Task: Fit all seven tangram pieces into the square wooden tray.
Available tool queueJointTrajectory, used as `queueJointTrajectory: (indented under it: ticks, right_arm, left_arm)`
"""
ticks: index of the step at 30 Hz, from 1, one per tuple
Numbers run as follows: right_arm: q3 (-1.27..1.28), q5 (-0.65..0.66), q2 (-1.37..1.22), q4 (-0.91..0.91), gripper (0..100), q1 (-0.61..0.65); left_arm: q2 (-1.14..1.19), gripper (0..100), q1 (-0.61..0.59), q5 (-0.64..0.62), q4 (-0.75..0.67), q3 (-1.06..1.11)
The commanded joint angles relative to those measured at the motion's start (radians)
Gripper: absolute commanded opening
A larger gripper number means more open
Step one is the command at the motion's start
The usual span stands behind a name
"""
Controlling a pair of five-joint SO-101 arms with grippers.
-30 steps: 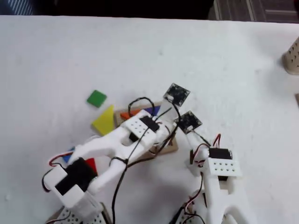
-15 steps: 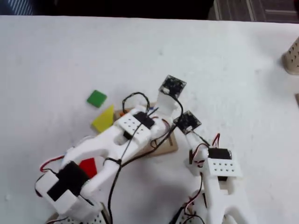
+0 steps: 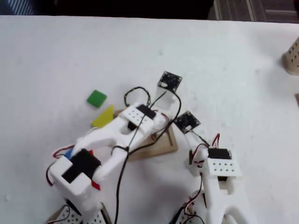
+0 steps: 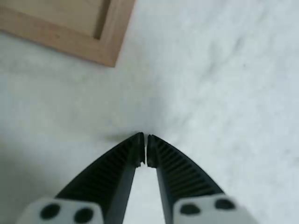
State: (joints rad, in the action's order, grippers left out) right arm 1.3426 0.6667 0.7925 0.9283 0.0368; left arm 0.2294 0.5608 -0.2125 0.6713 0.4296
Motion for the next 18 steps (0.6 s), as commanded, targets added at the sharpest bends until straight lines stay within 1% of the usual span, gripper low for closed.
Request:
queueJointTrajectory:
  ticks: [1,3,8,12,18]
  right_arm:
    - [-0.003,0.012,0.016,-0.012,1.8,0.010]
    - [-0.003,0.012,0.016,-0.012,1.8,0.012]
    - [-0.003,0.012,0.016,-0.012,1.8,0.010]
    - [-0.003,0.012,0.016,-0.012,1.8,0.010]
    - [-0.003,0.012,0.016,-0.012,1.8,0.012]
  left_arm:
    - [0.001,2,-0.013,-0.012,0.023,-0.021]
    - [0.001,2,-0.016,-0.012,0.023,-0.006]
    - [-0.001,2,-0.067,-0.012,0.028,0.005]
    - [-0.005,2,-0.111,-0.012,0.094,-0.005]
    - [-0.139,2,-0.142,-0.012,0.107,0.060]
